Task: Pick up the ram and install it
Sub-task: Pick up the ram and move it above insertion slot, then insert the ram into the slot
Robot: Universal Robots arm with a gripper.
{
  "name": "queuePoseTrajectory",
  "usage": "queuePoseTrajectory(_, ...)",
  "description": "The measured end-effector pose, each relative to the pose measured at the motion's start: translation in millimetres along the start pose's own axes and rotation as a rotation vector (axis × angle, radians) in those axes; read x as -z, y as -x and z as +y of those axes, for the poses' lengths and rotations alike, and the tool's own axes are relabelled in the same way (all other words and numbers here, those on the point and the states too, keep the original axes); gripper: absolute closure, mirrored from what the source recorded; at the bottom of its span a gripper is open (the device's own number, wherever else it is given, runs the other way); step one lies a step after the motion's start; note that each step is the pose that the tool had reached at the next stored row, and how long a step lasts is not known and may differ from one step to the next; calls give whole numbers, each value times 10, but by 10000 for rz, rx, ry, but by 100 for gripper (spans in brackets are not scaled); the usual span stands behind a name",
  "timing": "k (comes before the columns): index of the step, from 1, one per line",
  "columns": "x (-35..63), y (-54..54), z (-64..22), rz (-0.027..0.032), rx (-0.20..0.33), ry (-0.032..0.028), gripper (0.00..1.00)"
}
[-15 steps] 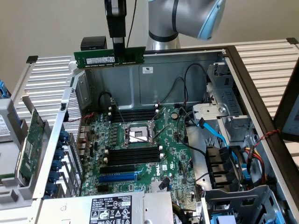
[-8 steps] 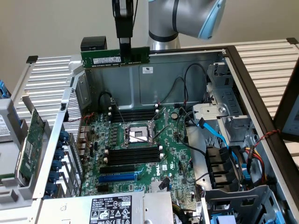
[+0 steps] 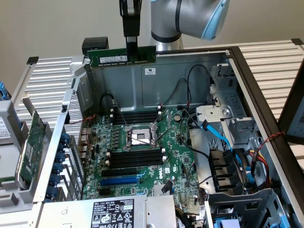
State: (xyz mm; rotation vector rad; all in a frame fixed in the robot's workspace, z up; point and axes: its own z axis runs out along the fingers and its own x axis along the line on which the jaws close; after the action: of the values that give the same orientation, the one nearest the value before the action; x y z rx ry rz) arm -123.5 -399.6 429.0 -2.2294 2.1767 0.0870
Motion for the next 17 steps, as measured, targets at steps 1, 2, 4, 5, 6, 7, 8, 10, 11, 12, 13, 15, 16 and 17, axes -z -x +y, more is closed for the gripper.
queuePoseTrajectory(1,-3,11,-8,-2,1,-7,88)
queuePoseTrajectory(2,-7,22,-20,-3,3,-9,88)
queuePoseTrajectory(4,-17,42,-44,-7,1,-16,88)
queuePoseTrajectory(5,-22,50,-58,-11,1,-18,88)
queuePoseTrajectory(6,-28,57,-73,-15,1,-19,88)
queuePoseTrajectory(7,-34,64,-90,-20,2,-20,88)
queuePoseTrajectory(8,-40,70,-103,-26,2,-21,88)
queuePoseTrajectory(10,-55,86,-131,-32,0,-21,88)
queuePoseTrajectory(11,-64,93,-146,-33,-1,-21,88)
queuePoseTrajectory(12,-75,100,-158,-34,-4,-20,88)
queuePoseTrajectory(13,-88,106,-163,-33,-18,-21,88)
queuePoseTrajectory(15,-121,120,-165,-33,-59,-23,88)
queuePoseTrajectory(16,-139,121,-166,-36,-98,-27,88)
queuePoseTrajectory(17,-154,120,-166,-36,-144,-29,88)
